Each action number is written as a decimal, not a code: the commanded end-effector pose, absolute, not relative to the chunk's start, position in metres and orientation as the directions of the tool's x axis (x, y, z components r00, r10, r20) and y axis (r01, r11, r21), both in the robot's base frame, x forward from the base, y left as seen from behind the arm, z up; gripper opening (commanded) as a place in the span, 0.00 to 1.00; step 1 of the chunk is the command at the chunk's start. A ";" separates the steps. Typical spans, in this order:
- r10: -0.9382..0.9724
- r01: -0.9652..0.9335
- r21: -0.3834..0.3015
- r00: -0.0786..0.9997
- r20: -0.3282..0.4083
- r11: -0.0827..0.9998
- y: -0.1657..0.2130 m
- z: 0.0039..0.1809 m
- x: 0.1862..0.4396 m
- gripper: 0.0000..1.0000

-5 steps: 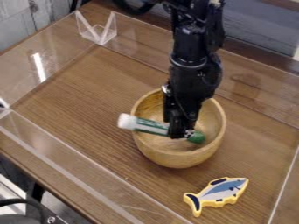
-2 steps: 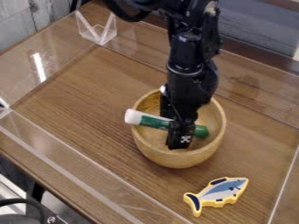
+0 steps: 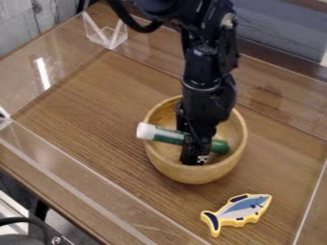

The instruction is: Remove the green marker from inside the brown bowl and put it on the table

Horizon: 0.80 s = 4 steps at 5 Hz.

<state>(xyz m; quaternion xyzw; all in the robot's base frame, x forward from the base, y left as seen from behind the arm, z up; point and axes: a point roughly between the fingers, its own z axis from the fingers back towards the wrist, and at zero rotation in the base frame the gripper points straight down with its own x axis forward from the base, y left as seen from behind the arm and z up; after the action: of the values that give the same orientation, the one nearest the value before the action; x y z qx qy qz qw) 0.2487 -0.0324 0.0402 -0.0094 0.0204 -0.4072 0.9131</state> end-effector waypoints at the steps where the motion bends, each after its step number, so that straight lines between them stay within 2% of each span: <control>1: -0.740 0.740 -0.009 0.673 -0.002 0.673 -0.030 0.045 0.254 0.00; 4: -0.739 0.739 -0.004 0.674 0.001 0.674 -0.027 0.045 0.253 0.00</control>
<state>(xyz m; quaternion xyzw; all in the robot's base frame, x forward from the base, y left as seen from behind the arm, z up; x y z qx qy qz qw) 0.2498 -0.0302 0.0384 -0.0070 0.0123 -0.4086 0.9126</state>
